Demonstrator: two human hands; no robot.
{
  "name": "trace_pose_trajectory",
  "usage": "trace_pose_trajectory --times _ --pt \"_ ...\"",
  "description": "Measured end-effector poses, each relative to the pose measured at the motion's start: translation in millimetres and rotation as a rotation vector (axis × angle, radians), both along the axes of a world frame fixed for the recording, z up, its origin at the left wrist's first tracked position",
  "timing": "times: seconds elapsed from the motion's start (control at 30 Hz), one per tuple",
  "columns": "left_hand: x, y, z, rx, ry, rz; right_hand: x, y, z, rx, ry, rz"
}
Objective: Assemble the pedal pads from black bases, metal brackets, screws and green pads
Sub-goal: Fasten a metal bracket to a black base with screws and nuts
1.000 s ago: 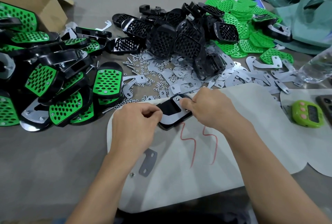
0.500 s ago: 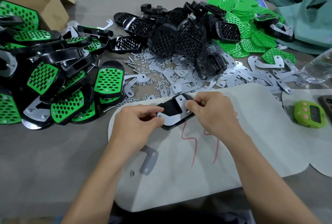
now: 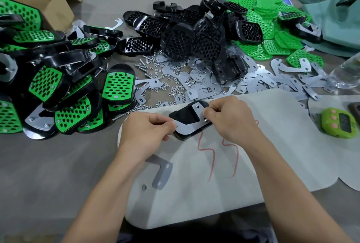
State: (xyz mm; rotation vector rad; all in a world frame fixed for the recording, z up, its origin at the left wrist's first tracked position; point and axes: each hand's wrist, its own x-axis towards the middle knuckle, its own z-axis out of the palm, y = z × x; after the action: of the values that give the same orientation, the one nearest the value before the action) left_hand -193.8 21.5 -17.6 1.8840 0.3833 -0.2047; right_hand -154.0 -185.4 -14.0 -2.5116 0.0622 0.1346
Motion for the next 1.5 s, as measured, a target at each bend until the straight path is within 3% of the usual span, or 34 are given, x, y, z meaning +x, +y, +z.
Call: trace_pose_trajectory --times 0.1,0.27,0.43,0.53,0.73,1.13,1.23,1.5 --pt "1 -2 1 0.048 -0.041 0.063 2 0 2 -0.010 0.036 0.000" --pt "2 1 0 -0.039 -0.002 0.033 6 2 5 -0.019 0.118 -0.011" --pt "3 -5 3 -0.299 0.111 0.175 11 2 11 -0.041 0.171 0.025" --pt "4 -5 3 -0.328 0.115 0.185 13 1 14 -0.046 0.198 0.055" --pt "12 5 6 -0.193 0.034 -0.059 15 2 22 -0.063 0.221 0.109" --pt "6 6 -5 0.014 -0.076 -0.083 10 -2 17 0.035 0.244 0.038" --pt "5 3 -3 0.079 -0.172 -0.035 9 -1 17 0.037 0.268 0.006" --pt "-12 6 -5 0.329 -0.415 -0.204 13 5 18 0.000 0.290 -0.057"
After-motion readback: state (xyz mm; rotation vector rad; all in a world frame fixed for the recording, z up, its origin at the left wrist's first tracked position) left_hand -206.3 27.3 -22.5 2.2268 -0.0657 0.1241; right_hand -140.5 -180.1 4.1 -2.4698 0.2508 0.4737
